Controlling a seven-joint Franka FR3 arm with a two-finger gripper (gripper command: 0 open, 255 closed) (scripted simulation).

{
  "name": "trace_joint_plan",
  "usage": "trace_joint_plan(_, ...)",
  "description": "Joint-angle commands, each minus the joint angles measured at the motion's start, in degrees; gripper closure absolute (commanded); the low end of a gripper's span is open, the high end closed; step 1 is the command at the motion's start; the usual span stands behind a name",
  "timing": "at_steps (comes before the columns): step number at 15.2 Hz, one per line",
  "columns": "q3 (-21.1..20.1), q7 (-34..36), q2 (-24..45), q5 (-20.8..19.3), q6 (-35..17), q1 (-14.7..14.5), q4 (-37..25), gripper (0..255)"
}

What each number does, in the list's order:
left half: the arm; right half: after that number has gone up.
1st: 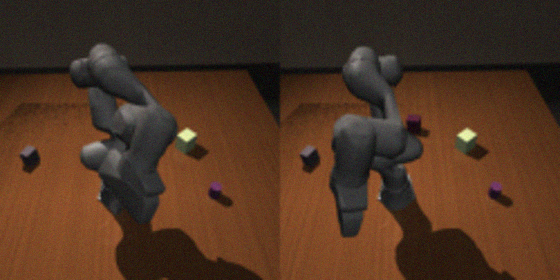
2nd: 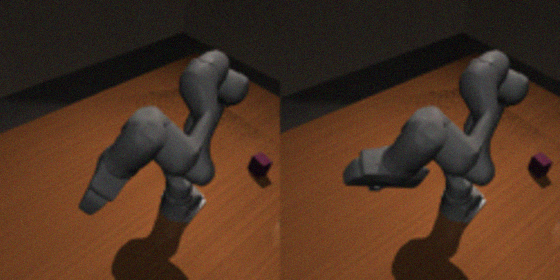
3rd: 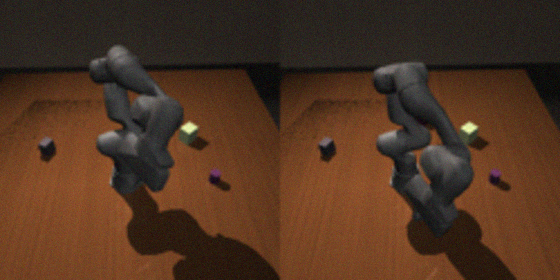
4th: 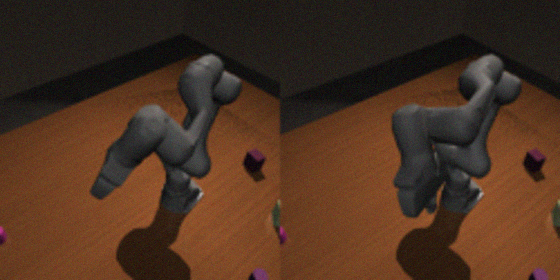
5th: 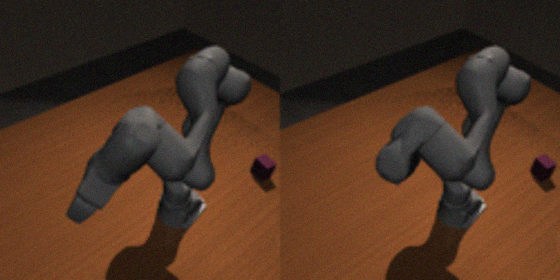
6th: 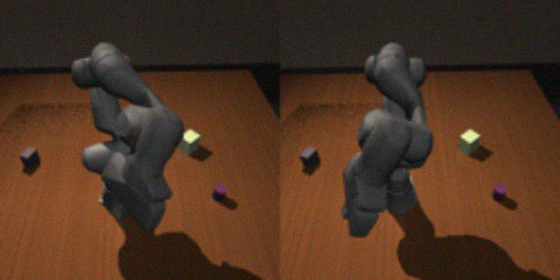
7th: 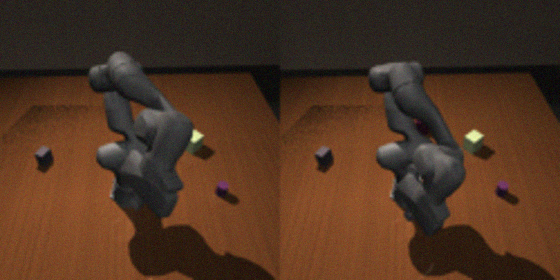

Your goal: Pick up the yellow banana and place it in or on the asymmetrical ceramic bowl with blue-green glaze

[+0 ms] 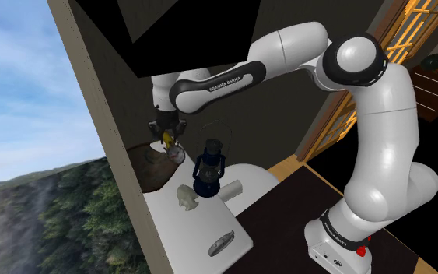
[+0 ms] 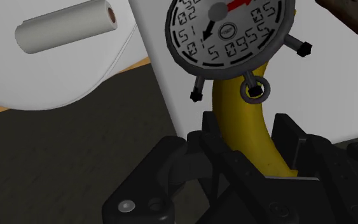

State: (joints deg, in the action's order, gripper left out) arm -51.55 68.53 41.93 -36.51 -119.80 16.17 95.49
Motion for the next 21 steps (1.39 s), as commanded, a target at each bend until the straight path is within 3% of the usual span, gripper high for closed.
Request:
trace_joint_plan(1,-0.6,-0.4,-0.8,0.7,0.9,0.4,-0.2,255)
trace_joint_plan(21,-5.5,-3.8,-6.9,6.6,11.9,2.2,-6.7,255)
